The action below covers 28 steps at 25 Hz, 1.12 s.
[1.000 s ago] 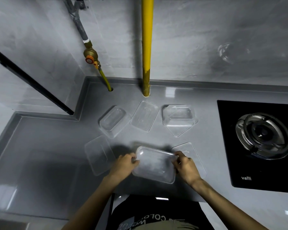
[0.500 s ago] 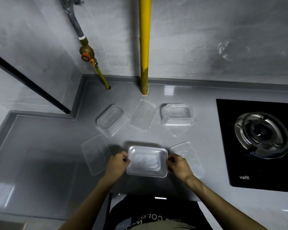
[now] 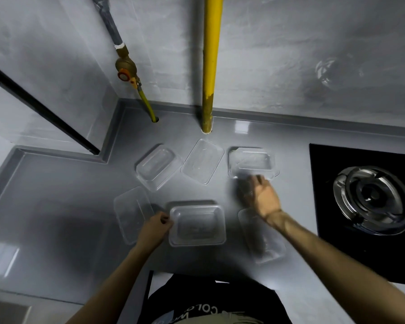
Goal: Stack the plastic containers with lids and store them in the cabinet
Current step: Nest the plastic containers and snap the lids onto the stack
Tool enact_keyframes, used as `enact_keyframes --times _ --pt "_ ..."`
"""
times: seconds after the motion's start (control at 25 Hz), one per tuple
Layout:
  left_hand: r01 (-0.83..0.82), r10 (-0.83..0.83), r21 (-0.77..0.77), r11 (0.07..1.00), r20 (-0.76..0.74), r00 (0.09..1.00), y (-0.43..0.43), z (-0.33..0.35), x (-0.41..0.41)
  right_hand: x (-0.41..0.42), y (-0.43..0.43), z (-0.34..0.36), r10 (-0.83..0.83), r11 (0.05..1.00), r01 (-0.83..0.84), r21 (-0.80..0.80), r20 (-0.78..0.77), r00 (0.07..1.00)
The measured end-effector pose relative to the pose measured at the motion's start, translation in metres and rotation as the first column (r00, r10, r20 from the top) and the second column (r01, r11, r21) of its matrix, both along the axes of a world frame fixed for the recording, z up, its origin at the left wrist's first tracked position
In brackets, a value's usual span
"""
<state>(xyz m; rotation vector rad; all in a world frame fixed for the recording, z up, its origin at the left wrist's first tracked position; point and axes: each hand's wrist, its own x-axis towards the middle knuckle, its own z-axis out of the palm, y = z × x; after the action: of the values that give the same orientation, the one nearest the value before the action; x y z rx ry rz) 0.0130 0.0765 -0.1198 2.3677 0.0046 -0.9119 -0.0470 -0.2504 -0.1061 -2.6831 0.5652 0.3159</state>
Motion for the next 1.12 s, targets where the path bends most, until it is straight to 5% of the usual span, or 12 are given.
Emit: enact_keyframes --times 0.08,0.32,0.6,0.72,0.84,1.0,1.12 --pt "-0.024 0.025 -0.021 0.999 0.044 0.999 0.001 0.003 0.002 0.033 -0.039 0.004 0.054 0.984 -0.055 -0.17 -0.01 0.998" --pt "-0.182 0.198 -0.108 0.977 0.16 0.967 0.003 0.015 -0.005 0.089 -0.09 -0.013 0.126 0.955 -0.205 -0.214 -0.333 0.935" --pt "-0.222 0.269 -0.286 0.932 0.135 0.954 -0.008 0.034 -0.002 0.072 -0.082 0.03 0.163 0.966 -0.175 -0.189 -0.077 0.984" --pt "-0.079 0.135 -0.348 0.934 0.139 0.981 -0.03 0.044 0.002 0.035 -0.055 0.066 0.15 0.98 -0.147 0.134 -0.019 0.988" --pt "0.187 -0.107 -0.269 0.945 0.286 0.952 -0.056 0.058 0.007 -0.013 -0.016 0.085 0.045 0.706 0.089 0.702 -0.171 0.984" --pt "0.458 -0.263 -0.205 0.865 0.593 0.761 -0.069 0.072 0.004 -0.067 0.035 0.067 -0.203 0.328 0.343 0.88 -0.289 0.936" --pt "0.358 -0.191 -0.164 0.919 0.609 0.77 -0.062 0.082 0.0 -0.082 0.067 0.054 -0.263 0.032 0.387 0.922 -0.366 0.893"
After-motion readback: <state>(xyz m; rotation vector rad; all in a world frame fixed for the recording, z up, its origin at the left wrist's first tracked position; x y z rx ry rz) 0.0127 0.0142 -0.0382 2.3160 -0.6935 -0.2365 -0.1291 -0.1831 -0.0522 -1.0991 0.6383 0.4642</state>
